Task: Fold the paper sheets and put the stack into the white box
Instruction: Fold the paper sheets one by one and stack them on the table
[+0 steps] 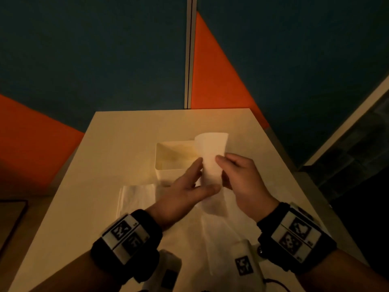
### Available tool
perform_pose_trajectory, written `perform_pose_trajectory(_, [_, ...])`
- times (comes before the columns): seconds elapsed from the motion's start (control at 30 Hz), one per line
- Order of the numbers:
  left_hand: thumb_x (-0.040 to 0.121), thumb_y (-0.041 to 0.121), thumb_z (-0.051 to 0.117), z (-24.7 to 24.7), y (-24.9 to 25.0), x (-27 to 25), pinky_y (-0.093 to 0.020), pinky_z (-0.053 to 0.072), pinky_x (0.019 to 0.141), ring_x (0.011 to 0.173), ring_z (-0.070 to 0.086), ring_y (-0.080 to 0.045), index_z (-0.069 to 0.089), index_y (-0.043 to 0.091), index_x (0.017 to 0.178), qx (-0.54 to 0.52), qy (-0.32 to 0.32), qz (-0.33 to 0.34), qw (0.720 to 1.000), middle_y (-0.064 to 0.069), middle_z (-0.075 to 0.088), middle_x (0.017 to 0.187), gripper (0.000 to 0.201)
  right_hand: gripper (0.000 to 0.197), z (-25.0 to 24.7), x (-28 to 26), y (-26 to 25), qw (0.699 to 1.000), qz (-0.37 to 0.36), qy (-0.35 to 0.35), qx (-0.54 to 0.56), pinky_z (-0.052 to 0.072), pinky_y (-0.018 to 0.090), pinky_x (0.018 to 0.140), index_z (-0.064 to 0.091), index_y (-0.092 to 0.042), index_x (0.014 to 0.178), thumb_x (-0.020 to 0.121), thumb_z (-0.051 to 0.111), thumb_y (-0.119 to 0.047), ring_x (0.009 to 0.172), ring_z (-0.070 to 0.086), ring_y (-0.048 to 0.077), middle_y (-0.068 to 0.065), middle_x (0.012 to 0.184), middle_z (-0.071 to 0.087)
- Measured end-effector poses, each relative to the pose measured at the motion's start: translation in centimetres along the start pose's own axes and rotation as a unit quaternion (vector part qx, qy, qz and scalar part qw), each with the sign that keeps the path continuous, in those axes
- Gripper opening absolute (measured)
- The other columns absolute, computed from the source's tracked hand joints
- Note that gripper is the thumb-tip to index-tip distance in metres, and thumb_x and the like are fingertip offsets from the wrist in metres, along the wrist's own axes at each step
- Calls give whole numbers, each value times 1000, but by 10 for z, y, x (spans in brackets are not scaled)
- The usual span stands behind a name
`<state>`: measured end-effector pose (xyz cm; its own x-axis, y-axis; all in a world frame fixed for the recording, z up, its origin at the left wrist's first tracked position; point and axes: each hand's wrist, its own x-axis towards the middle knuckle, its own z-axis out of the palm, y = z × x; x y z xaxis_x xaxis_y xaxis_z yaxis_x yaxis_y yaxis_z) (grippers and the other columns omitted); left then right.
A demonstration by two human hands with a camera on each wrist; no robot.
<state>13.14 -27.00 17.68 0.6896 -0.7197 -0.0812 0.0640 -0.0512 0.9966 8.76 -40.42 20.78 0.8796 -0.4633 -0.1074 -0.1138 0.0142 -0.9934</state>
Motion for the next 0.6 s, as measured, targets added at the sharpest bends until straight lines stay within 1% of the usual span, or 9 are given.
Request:
perform_pose_trajectory(0.03, [75,39,71,2,2,1,-38,39,105,127,48,-18,34,24,142,-28,-7,19,999,-1,52,137,78,20,4,-3,-3,999,-2,-27,20,55,40,80,70,-6,95,95,51,-14,92,67,35,25,99,68])
perform_pose_trajectory(0.1, [79,21,67,2,7,1,-41,45,99,116,56,-26,43,15,135,-105,17,30,994,-12,60,123,61,27,9,-10,-6,995,-10,-92,44,55,32,82,69,-7,103,95,48,-21,95,69,24,16,102,71])
perform_pose_trajectory(0.2, [84,15,62,1,11,1,-46,50,89,100,62,-29,54,7,122,-222,74,-11,972,-16,65,106,39,33,10,-13,-4,987,-19,-157,29,53,30,88,67,-10,112,93,46,-26,102,67,18,9,110,70])
perform_pose_trajectory(0.27, [89,18,54,-3,11,2,-40,57,76,86,67,-26,62,3,112,-273,90,-47,957,-15,69,97,29,28,5,-10,-4,989,-42,-141,3,53,25,85,65,-9,115,94,48,-18,102,66,16,6,111,69])
perform_pose_trajectory(0.33, [86,21,51,-12,9,2,-31,58,63,73,70,-20,67,6,101,-296,102,-64,947,-11,72,87,27,23,-5,-2,-6,993,-83,-66,-44,52,19,82,65,-13,112,92,55,-13,102,64,13,1,109,69])
perform_pose_trajectory(0.4, [80,28,54,-22,7,0,-30,58,61,71,69,-21,67,7,103,-308,102,-75,943,-11,71,90,33,26,-19,10,-3,990,-90,12,-111,51,25,88,63,-18,113,88,63,-19,103,61,13,-3,110,65])
perform_pose_trajectory(0.43, [77,30,56,-26,7,-1,-31,58,62,72,68,-22,65,7,106,-310,99,-82,942,-12,69,93,38,31,-26,16,0,989,-65,27,-133,51,29,89,61,-20,116,85,66,-24,104,59,13,-3,112,63])
perform_pose_trajectory(0.5, [76,31,58,-31,6,-2,-32,58,63,73,68,-23,64,7,110,-311,94,-93,941,-13,68,95,42,39,-34,21,3,990,6,-2,-137,53,36,88,58,-21,119,82,68,-29,102,60,16,0,112,63])
perform_pose_trajectory(0.6, [76,32,59,-34,5,-1,-35,58,67,73,68,-24,69,10,100,-306,86,-92,944,-12,68,94,34,28,-39,18,5,993,63,-89,-45,55,39,81,63,-17,113,85,64,-16,96,66,22,6,105,70])
